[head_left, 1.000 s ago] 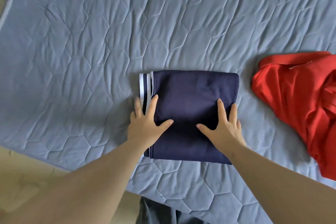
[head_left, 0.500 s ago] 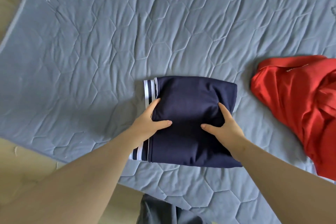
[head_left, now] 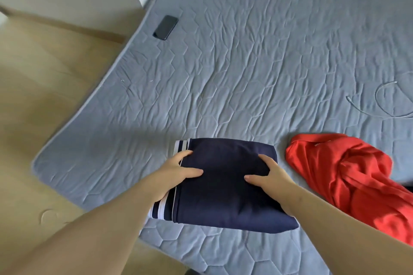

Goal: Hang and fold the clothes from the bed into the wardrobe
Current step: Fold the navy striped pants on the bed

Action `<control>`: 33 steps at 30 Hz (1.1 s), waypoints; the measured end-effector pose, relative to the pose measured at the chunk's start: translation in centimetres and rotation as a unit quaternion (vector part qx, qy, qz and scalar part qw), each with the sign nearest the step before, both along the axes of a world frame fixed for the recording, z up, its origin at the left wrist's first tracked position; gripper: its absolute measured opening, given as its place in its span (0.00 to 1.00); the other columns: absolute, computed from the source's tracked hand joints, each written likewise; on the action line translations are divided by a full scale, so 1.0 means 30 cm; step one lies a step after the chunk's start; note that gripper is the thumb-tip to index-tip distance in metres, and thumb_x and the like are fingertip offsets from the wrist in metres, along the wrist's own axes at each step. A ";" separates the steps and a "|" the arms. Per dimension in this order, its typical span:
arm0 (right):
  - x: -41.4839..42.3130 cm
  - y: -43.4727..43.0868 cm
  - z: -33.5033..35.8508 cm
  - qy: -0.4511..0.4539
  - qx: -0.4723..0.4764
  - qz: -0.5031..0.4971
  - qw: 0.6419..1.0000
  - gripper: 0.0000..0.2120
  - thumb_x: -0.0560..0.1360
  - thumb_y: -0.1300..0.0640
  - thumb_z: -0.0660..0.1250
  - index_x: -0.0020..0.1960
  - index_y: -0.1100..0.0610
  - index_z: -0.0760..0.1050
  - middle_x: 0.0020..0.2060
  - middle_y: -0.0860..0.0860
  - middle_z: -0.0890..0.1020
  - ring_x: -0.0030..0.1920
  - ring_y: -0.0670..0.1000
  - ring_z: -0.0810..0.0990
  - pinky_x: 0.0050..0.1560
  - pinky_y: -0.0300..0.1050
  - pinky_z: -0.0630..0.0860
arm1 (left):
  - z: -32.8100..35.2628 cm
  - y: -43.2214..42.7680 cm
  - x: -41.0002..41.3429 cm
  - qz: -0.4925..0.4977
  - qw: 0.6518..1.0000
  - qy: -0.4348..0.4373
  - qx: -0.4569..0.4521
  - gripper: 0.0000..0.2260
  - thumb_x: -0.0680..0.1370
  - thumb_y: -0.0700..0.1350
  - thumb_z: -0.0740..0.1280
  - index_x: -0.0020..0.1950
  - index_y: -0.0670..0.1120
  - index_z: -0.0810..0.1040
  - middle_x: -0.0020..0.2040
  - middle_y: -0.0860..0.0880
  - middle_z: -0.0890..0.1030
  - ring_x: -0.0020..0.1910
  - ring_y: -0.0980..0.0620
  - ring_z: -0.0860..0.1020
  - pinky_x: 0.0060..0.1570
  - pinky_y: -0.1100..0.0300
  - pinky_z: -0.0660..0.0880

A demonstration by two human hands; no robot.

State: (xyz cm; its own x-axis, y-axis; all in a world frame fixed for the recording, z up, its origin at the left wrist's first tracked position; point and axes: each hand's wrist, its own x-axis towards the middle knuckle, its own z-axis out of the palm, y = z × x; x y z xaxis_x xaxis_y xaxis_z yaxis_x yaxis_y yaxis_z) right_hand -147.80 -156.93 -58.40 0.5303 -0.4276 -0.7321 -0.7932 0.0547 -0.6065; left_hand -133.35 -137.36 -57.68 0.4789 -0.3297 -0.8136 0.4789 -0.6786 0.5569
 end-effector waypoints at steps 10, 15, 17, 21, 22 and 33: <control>0.141 -0.035 0.573 -0.135 -0.072 0.063 0.986 0.34 0.71 0.53 0.72 0.72 0.45 0.60 0.54 0.46 0.73 0.50 0.48 0.75 0.47 0.40 0.71 | 0.604 0.039 0.057 0.052 0.988 -0.133 -0.065 0.27 0.71 0.44 0.73 0.67 0.58 0.69 0.58 0.53 0.78 0.55 0.54 0.77 0.53 0.62 0.72; 0.217 -0.007 0.875 -0.209 -0.097 0.101 0.968 0.33 0.71 0.52 0.71 0.72 0.44 0.60 0.54 0.46 0.73 0.50 0.48 0.74 0.43 0.40 0.70 | 0.904 0.093 0.081 0.086 0.970 -0.203 -0.102 0.27 0.70 0.44 0.73 0.66 0.59 0.69 0.59 0.53 0.77 0.55 0.54 0.77 0.52 0.62 0.73; 0.249 0.015 0.974 -0.230 -0.097 0.109 0.962 0.33 0.71 0.52 0.71 0.72 0.43 0.60 0.54 0.46 0.73 0.50 0.48 0.74 0.47 0.42 0.69 | 1.005 0.124 0.091 0.095 0.963 -0.227 -0.109 0.26 0.70 0.44 0.73 0.65 0.59 0.69 0.58 0.54 0.77 0.53 0.55 0.77 0.49 0.64 0.74; 0.311 0.114 1.168 -0.285 -0.098 0.138 0.943 0.33 0.72 0.52 0.71 0.72 0.43 0.59 0.54 0.45 0.71 0.50 0.48 0.73 0.49 0.42 0.68 | 1.218 0.252 0.096 0.125 0.945 -0.283 -0.110 0.24 0.71 0.44 0.73 0.62 0.61 0.70 0.65 0.50 0.74 0.63 0.49 0.72 0.66 0.53 0.68; 0.328 0.139 1.202 -0.296 -0.100 0.142 0.939 0.33 0.72 0.52 0.70 0.72 0.43 0.59 0.53 0.45 0.71 0.48 0.47 0.72 0.48 0.42 0.67 | 1.258 0.285 0.098 0.136 0.940 -0.292 -0.110 0.24 0.71 0.44 0.73 0.63 0.60 0.70 0.65 0.50 0.73 0.64 0.48 0.72 0.67 0.52 0.67; 0.558 0.640 1.443 -0.363 -0.078 0.255 0.893 0.32 0.72 0.53 0.70 0.71 0.45 0.61 0.54 0.46 0.72 0.51 0.49 0.73 0.51 0.43 0.68 | 1.491 0.811 0.126 0.251 0.896 -0.349 -0.114 0.25 0.72 0.43 0.71 0.67 0.56 0.69 0.61 0.51 0.76 0.53 0.54 0.77 0.46 0.64 0.74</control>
State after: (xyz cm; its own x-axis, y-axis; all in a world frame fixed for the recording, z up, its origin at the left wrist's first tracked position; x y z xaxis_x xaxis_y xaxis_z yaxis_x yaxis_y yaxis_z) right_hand -131.07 -137.73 -15.12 0.9956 -0.0618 -0.0699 -0.0865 -0.3309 -0.9397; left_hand -129.56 -113.02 -12.95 0.9791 -0.0505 -0.1972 0.1729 -0.3053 0.9364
